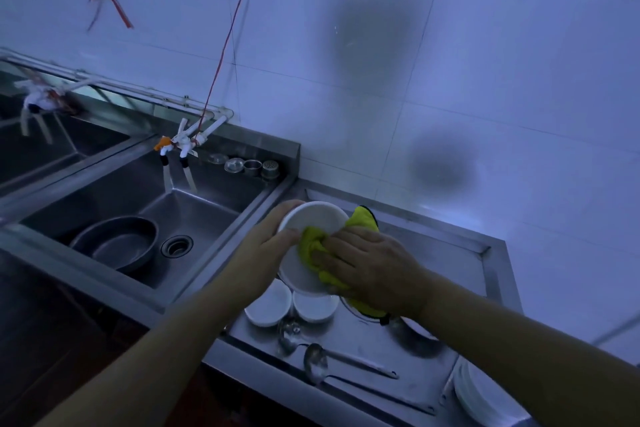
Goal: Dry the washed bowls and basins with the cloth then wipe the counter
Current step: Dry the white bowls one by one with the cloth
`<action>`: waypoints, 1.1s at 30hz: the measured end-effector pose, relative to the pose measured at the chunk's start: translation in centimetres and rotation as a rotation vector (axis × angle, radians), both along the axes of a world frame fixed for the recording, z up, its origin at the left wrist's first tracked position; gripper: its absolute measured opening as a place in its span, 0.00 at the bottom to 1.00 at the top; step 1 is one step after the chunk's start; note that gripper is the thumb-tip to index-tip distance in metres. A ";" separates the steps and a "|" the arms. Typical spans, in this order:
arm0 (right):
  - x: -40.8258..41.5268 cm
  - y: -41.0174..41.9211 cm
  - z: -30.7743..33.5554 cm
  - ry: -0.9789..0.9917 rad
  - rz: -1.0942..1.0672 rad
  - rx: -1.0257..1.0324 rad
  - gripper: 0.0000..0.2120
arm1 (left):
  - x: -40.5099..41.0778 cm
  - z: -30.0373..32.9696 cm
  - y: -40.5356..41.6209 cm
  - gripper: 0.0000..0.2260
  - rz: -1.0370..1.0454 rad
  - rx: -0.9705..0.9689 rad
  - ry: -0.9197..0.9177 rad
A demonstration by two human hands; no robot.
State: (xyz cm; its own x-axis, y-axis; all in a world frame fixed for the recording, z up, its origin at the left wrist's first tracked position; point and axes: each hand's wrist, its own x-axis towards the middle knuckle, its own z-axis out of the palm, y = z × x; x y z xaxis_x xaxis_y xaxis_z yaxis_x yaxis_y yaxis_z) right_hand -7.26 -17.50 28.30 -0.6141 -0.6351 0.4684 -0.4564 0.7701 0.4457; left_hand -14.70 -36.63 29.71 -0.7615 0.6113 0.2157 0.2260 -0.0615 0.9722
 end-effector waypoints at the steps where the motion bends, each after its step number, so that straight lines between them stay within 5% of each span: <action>1: 0.0 -0.2 -0.1 0.024 -0.060 -0.023 0.17 | 0.1 0.1 0.3 0.15 0.006 0.002 -0.002; 5: 0.4 -1.6 -0.2 -0.043 -0.270 -0.263 0.25 | 1.0 -0.1 1.9 0.12 0.028 -0.014 0.025; 9: 1.8 -1.7 0.7 -0.186 -0.169 -0.462 0.22 | 2.4 -0.1 3.8 0.11 0.064 0.061 -0.012; 16: 4.4 5.1 0.7 -0.278 0.060 -0.144 0.21 | 3.7 0.6 6.8 0.11 0.042 0.028 -0.116; 21: 4.4 10.8 2.6 -0.125 0.254 0.225 0.13 | 3.9 1.4 8.7 0.19 -0.122 -0.253 -0.149; 25: 4.6 12.1 3.1 -0.050 0.290 0.226 0.11 | 3.7 2.4 10.3 0.17 -0.185 -0.384 -0.223; 28: 5.5 12.8 2.8 -0.147 0.257 0.137 0.11 | 4.2 2.8 10.9 0.09 -0.078 -0.487 -0.045; 33: 6.5 14.7 2.2 -0.269 0.117 -0.005 0.13 | 6.9 2.8 10.4 0.18 0.149 -0.688 0.927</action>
